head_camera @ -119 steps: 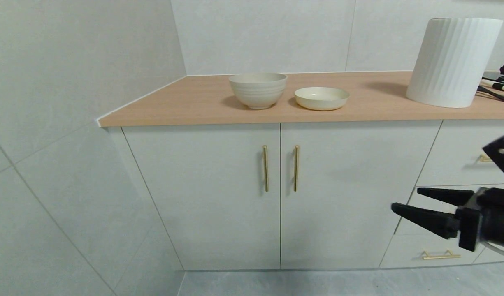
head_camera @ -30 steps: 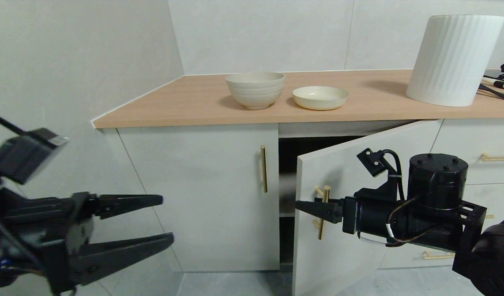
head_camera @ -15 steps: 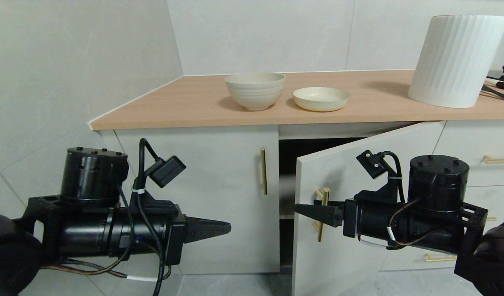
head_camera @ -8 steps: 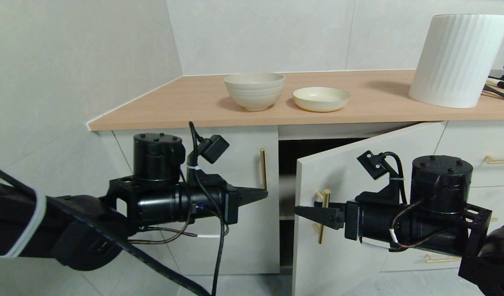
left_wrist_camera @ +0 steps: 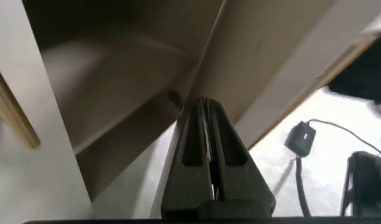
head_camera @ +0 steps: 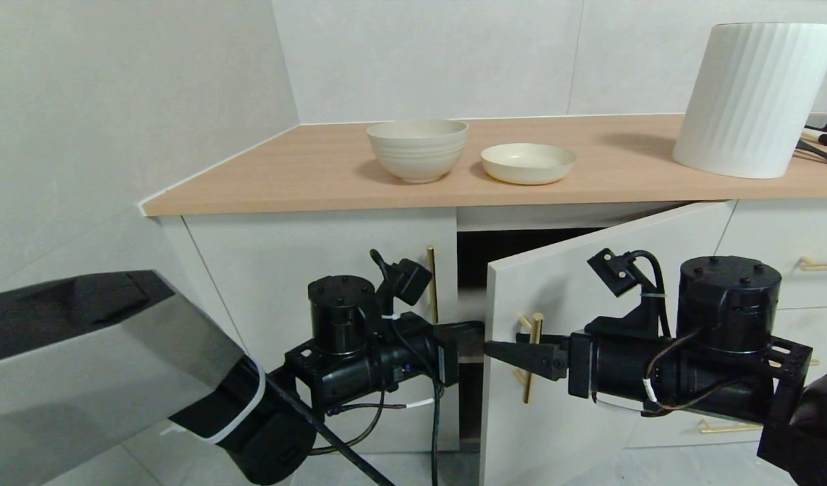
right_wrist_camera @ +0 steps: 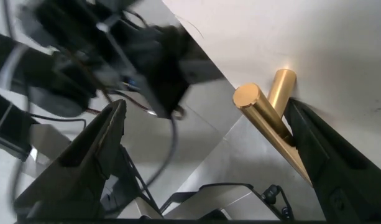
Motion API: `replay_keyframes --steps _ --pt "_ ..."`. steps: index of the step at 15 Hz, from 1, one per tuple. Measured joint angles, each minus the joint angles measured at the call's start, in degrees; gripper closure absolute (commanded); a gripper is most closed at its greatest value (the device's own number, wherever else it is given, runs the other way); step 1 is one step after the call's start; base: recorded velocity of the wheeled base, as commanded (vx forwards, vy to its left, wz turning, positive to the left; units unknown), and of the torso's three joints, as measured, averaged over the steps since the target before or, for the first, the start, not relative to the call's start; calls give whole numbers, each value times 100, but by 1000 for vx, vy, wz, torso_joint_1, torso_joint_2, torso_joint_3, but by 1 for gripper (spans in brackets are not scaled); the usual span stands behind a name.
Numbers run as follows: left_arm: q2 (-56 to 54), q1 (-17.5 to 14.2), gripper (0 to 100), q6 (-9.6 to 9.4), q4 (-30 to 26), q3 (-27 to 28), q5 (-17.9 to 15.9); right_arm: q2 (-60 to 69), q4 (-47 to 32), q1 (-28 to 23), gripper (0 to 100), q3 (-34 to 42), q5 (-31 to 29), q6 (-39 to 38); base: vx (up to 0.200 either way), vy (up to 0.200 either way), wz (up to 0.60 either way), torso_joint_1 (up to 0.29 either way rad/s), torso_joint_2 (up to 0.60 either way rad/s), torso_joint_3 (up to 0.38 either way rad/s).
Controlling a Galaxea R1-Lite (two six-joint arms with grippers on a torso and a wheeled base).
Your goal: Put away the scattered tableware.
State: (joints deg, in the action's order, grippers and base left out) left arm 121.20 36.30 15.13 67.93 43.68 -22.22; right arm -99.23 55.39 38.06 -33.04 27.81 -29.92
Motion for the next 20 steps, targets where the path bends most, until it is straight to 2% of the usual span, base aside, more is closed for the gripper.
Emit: replay_keyframes --steps 1,3,4,7,12,16,18,20 --pt "112 49 100 26 176 20 35 6 5 0 0 10 -2 11 0 0 0 0 0 0" --pt "335 160 100 380 861 67 189 12 5 6 0 21 -72 217 0 0 0 0 0 0" --pt "430 193 100 466 959 105 222 12 5 9 0 33 -151 367 0 0 0 0 0 0" --pt "568 233 100 484 1000 155 235 78 13 -13 0 123 -230 580 0 0 0 0 0 0" --pt "617 226 100 482 1006 183 255 166 50 -474 0 385 -184 1708 0 0 0 0 0 0" --pt "619 243 100 482 973 243 241 373 -16 -692 0 674 -255 1958 0 0 0 0 0 0" --pt "610 241 100 482 870 375 239 596 -148 -783 0 956 -290 1982 0 0 0 0 0 0" --pt "525 254 100 479 469 541 238 1012 -497 -846 0 1262 -327 1999 0 0 0 0 0 0"
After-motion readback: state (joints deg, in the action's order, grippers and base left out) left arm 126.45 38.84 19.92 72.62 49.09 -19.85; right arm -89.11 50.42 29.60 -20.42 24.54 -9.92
